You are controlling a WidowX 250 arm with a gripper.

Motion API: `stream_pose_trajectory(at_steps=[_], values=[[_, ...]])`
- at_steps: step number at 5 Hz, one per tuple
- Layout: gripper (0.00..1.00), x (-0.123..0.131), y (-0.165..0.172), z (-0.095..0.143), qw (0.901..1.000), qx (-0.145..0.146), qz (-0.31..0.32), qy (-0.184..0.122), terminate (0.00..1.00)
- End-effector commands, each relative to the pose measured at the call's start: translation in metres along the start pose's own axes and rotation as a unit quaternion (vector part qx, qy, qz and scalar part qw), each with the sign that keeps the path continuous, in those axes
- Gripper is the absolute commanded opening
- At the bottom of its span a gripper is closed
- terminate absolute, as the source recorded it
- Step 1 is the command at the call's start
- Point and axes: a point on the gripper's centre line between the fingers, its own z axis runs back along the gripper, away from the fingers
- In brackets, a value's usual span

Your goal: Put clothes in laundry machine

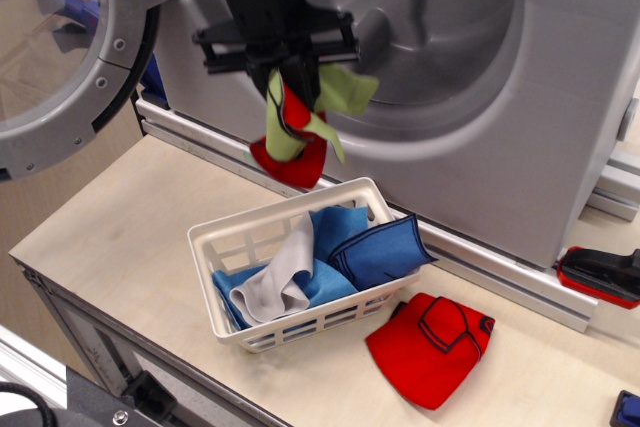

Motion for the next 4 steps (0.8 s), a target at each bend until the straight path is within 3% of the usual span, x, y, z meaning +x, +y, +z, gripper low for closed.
stream_pose_trajectory(at_steps=[1, 2, 4], values=[[0.0, 0.018, -0.012, 0.04, 0.9853, -0.084, -0.076, -0.128, 0.0], [0.0, 0.034, -0.021, 0.046, 0.9775, -0.107, -0.079, -0.164, 0.0], [0.0, 0.061, -0.044, 0.034, 0.9623, -0.13, -0.105, -0.214, 0.0]])
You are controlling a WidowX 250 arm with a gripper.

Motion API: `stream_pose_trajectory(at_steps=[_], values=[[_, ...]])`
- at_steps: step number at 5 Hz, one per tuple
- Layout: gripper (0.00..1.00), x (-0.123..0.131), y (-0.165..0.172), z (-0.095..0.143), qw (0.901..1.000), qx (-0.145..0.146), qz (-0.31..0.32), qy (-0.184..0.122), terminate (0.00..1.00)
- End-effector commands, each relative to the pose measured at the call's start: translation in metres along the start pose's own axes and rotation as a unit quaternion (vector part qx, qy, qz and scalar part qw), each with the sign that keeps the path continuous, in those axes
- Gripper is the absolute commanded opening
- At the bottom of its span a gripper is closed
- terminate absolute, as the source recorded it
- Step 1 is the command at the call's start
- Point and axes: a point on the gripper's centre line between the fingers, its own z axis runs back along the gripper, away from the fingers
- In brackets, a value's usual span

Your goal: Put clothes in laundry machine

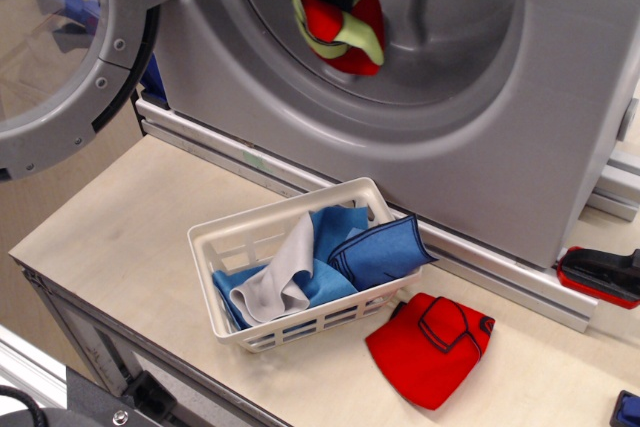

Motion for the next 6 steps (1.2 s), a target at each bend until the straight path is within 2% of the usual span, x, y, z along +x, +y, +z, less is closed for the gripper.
stream_pose_trajectory(at_steps=[1, 2, 3, 4, 5, 6], values=[[0.0, 0.031, -0.018, -0.017, 0.9966, 0.002, -0.044, -0.069, 0.0], [0.0, 0.034, -0.021, -0.037, 0.9945, 0.02, -0.048, -0.09, 0.0], [0.0, 0.044, -0.022, -0.061, 0.9939, 0.036, -0.048, -0.092, 0.0], [0.0, 0.051, -0.023, -0.077, 0.9933, 0.058, -0.035, -0.093, 0.0], [0.0, 0.053, -0.023, -0.085, 0.9936, 0.065, -0.019, -0.09, 0.0], [1.0, 0.056, -0.024, -0.085, 0.9931, 0.074, 0.004, -0.091, 0.0]])
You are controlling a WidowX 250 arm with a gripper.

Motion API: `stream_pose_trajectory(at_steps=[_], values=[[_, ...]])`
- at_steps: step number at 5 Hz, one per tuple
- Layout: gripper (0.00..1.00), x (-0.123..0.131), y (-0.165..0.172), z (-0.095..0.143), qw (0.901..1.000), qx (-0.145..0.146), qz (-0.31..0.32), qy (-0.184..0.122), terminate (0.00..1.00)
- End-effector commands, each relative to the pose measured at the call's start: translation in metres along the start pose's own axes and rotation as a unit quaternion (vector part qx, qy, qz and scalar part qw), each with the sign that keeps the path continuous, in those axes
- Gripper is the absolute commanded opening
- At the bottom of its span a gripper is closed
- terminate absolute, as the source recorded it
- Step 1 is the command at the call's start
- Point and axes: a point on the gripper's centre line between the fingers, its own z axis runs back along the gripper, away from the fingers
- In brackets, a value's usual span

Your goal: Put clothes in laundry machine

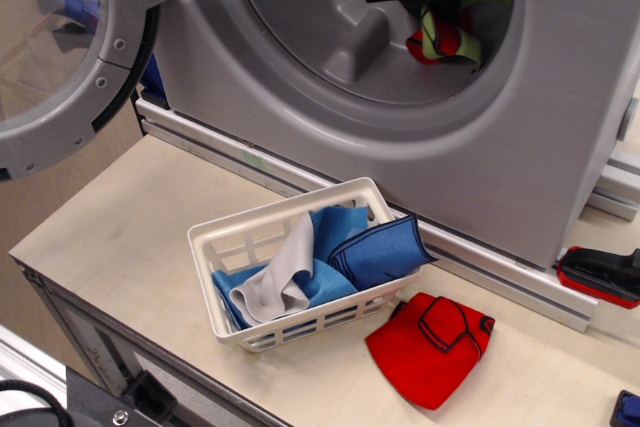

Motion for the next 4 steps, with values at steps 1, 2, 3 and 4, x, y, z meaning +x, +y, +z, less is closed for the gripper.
stream_pose_trajectory(at_steps=[1, 2, 3, 4], values=[[1.0, 0.013, 0.0, 0.016, 0.9994, -0.004, 0.022, -0.028, 0.0], [1.0, 0.01, 0.001, 0.023, 0.9994, 0.005, 0.029, -0.017, 0.0], [1.0, -0.005, 0.005, 0.036, 0.9999, -0.003, 0.013, -0.007, 0.0], [1.0, -0.021, 0.011, 0.055, 0.9999, -0.017, -0.001, -0.005, 0.0]])
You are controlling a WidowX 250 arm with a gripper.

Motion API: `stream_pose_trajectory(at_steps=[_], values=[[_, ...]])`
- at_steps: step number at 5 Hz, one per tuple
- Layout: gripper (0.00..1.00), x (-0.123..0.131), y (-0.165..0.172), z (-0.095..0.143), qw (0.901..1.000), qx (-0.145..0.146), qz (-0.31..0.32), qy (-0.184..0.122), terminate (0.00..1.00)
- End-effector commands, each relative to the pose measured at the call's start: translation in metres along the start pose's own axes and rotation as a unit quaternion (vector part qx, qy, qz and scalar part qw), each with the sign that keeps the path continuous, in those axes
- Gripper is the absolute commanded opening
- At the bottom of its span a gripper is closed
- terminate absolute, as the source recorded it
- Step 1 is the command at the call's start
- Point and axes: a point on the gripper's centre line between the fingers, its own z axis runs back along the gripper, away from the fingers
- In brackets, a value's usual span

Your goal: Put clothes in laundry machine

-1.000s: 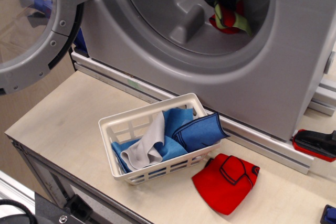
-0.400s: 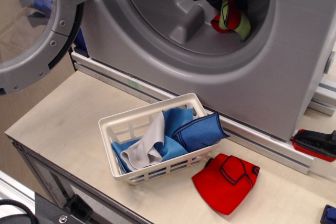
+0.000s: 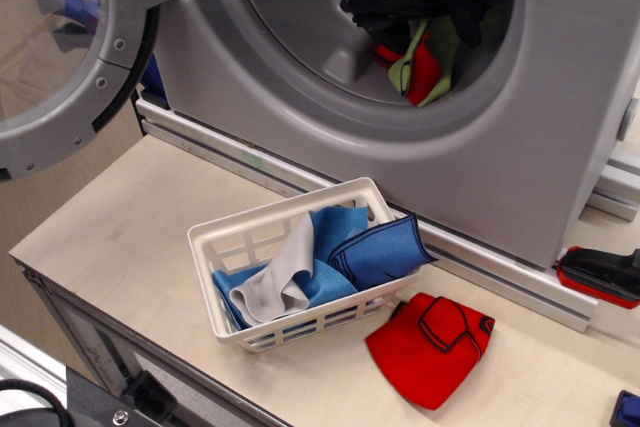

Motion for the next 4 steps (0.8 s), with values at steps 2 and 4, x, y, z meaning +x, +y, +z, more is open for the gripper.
stream_pose_trajectory(at_steps=[2, 4], values=[[1.0, -0.03, 0.021, 0.075, 0.9986, -0.019, -0.043, 0.024, 0.0], [1.0, -0.053, 0.027, 0.113, 0.9913, 0.016, -0.068, 0.111, 1.0]])
